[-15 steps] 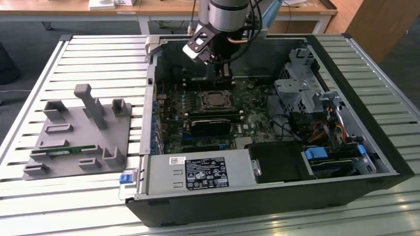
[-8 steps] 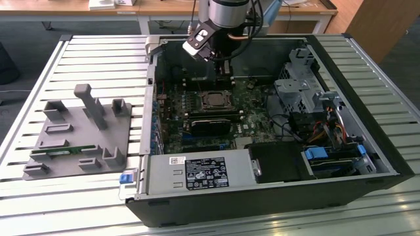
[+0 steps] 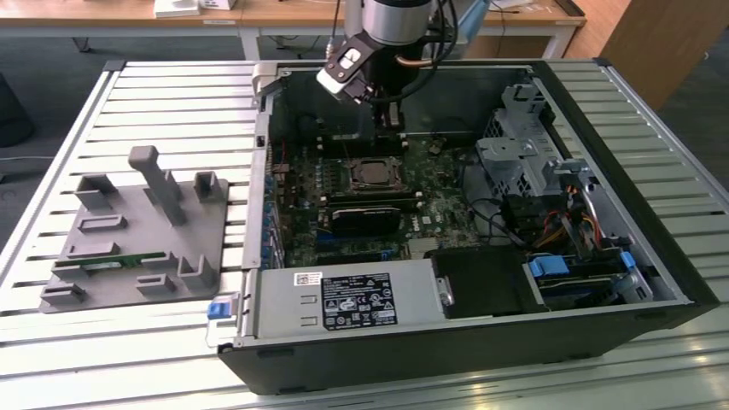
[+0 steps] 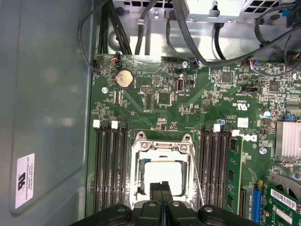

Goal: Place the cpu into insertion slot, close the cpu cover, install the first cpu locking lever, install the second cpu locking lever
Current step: 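Install the first cpu locking lever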

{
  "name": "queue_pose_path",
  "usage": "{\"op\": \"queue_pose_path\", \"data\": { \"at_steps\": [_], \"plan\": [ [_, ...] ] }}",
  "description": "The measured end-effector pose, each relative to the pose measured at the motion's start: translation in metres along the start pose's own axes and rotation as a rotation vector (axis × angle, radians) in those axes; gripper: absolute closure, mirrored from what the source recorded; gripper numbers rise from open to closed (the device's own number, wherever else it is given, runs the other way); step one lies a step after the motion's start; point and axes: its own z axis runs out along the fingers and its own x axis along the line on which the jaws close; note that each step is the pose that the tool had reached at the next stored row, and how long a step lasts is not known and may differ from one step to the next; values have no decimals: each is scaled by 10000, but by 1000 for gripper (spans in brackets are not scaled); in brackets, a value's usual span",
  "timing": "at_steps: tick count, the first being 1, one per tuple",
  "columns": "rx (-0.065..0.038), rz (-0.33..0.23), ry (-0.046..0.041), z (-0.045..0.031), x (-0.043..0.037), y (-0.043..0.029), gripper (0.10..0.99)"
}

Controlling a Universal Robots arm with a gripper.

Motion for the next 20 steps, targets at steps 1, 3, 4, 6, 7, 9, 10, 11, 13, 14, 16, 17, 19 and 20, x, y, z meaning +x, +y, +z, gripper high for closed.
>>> {"op": "queue_pose_path", "data": {
  "at_steps": [1, 3, 4, 6, 7, 9, 10, 11, 13, 14, 16, 17, 19, 20],
  "plan": [
    [-4, 0, -1, -7, 0, -1, 980],
    [-17, 0, 0, -18, 0, -7, 980],
    [-23, 0, -1, -26, 1, -8, 980],
    [-39, -1, -2, -46, 1, -10, 980],
    [-49, -1, -3, -56, 1, -11, 980],
    [-66, -2, -4, -78, 1, -11, 980],
    [-71, -2, -5, -88, 1, -11, 980],
    [-80, 0, -6, -97, 2, -13, 980],
    [-95, -14, -7, -106, 2, -19, 980],
    [-99, -52, -9, -105, 2, -25, 980],
    [-96, -305, -11, -106, 2, -27, 980],
    [-92, -484, -11, -106, 2, -27, 980],
    [-86, -859, -8, -106, 2, -27, 980],
    [-84, -1040, -7, -106, 2, -27, 980]
  ]
}}
